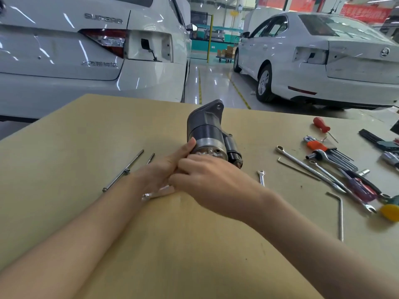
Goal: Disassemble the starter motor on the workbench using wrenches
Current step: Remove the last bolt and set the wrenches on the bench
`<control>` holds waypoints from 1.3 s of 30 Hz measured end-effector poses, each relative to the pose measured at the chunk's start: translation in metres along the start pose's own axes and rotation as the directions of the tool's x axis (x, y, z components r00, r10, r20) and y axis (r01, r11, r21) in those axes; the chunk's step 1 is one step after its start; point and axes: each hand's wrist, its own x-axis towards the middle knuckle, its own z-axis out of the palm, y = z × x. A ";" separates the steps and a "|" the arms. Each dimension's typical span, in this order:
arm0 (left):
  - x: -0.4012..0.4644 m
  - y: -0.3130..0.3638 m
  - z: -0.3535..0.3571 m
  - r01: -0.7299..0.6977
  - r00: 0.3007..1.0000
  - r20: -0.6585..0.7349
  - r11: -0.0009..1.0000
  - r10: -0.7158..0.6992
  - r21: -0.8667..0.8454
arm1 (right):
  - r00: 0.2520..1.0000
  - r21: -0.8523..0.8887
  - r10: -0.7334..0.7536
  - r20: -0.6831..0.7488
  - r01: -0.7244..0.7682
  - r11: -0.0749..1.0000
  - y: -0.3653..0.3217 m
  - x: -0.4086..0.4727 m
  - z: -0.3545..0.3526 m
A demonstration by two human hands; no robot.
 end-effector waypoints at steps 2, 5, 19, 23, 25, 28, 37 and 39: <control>-0.008 0.007 0.009 0.128 0.985 0.143 0.968 -0.099 -0.214 | 0.997 0.045 0.019 -0.070 -0.016 0.999 -0.002 -0.014 0.005; -0.004 0.003 0.009 0.078 0.992 0.114 0.953 -0.046 -0.294 | 0.933 0.431 0.223 -0.284 -0.083 0.898 -0.003 -0.037 0.007; -0.009 0.001 0.037 -0.305 0.772 -0.425 0.863 0.472 0.404 | 0.258 0.558 0.946 0.198 -0.822 0.108 0.079 -0.091 0.018; -0.015 0.002 0.044 -0.287 0.803 -0.423 0.895 0.420 0.342 | 0.260 0.488 0.948 0.181 -0.861 0.143 0.081 -0.093 0.022; -0.016 0.005 0.040 -0.280 0.841 -0.398 0.923 0.368 0.263 | 0.261 0.476 0.946 0.193 -0.868 0.142 0.082 -0.095 0.023; -0.016 0.009 0.037 -0.297 0.891 -0.326 0.949 0.315 0.103 | 0.246 0.429 0.943 0.224 -0.894 0.131 0.086 -0.098 0.025; -0.017 0.006 0.043 -0.296 0.889 -0.332 0.949 0.316 0.111 | 0.293 0.545 0.945 0.144 -0.821 0.171 0.083 -0.090 0.018; -0.015 0.004 0.044 -0.309 0.868 -0.362 0.941 0.339 0.141 | 0.291 0.571 0.947 0.132 -0.804 0.167 0.082 -0.088 0.017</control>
